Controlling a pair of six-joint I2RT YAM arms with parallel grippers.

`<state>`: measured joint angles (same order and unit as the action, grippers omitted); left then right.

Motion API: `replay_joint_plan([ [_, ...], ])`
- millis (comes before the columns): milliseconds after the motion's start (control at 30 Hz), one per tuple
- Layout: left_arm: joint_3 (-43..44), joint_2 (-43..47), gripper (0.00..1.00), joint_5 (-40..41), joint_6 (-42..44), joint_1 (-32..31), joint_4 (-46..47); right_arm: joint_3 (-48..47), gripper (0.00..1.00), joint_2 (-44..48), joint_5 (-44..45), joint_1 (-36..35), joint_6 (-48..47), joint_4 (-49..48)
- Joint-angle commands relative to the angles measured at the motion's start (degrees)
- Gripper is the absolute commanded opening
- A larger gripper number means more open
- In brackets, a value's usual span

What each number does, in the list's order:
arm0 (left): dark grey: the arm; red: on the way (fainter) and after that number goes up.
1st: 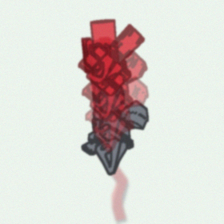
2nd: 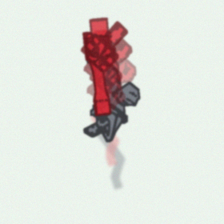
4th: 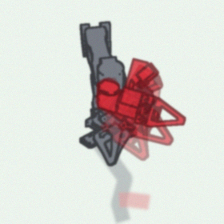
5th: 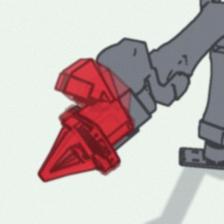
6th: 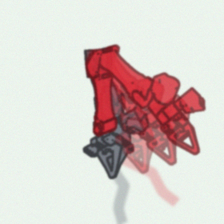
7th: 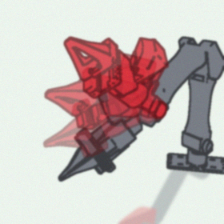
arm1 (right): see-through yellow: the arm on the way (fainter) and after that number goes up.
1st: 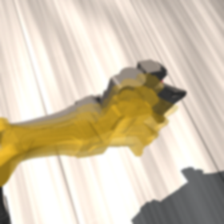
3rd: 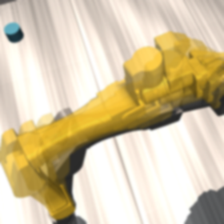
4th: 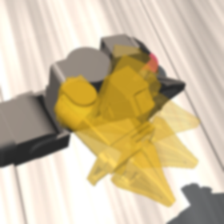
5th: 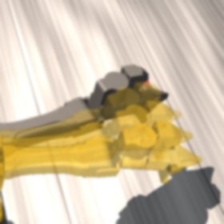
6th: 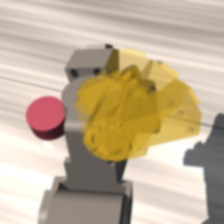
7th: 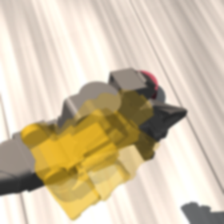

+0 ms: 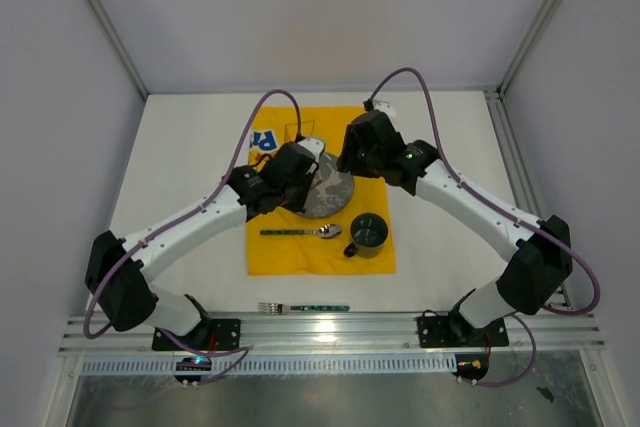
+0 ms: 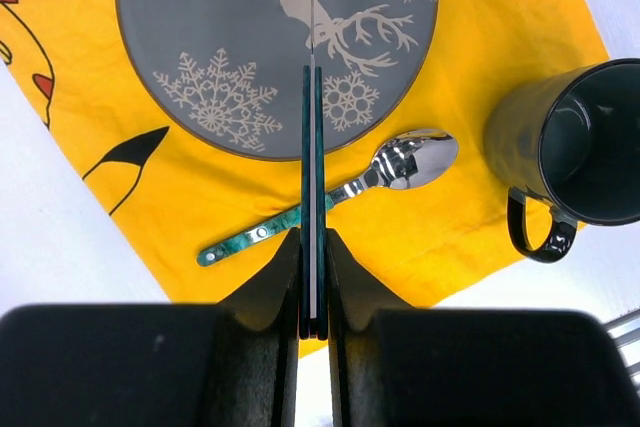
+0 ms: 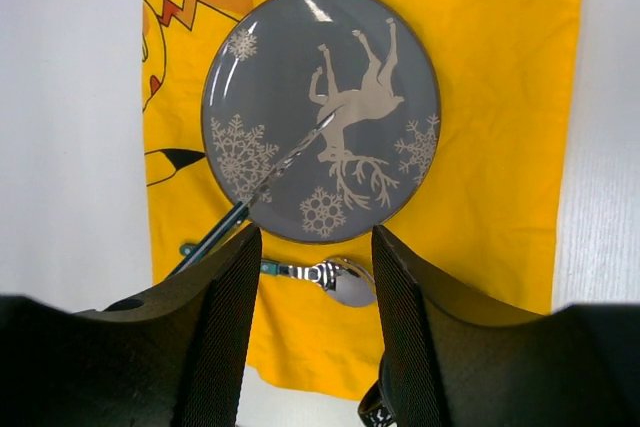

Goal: Set the dinner table for one person

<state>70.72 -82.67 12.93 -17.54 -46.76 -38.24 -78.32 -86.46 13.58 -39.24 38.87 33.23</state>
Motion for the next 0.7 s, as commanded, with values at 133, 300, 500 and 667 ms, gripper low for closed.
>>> replay_joint_plan([
  [133,6.1,6.9,0.0,2.0,-0.1,-0.1,-4.6,-1.9,0.52,0.3,-2.3,-0.2,-15.0,0.0],
  [300,9.0,7.7,0.0,3.2,0.5,-0.1,-8.5,1.9,0.52,2.2,-9.8,-0.5,-28.6,-4.8],
  [500,11.5,7.1,0.0,1.6,0.6,-0.1,-9.8,7.1,0.52,5.9,-9.6,-1.7,-39.6,-9.8],
  [667,11.8,5.9,0.0,0.1,0.0,-0.1,-9.7,18.3,0.52,11.3,-7.2,-2.8,-47.6,-24.5],
])
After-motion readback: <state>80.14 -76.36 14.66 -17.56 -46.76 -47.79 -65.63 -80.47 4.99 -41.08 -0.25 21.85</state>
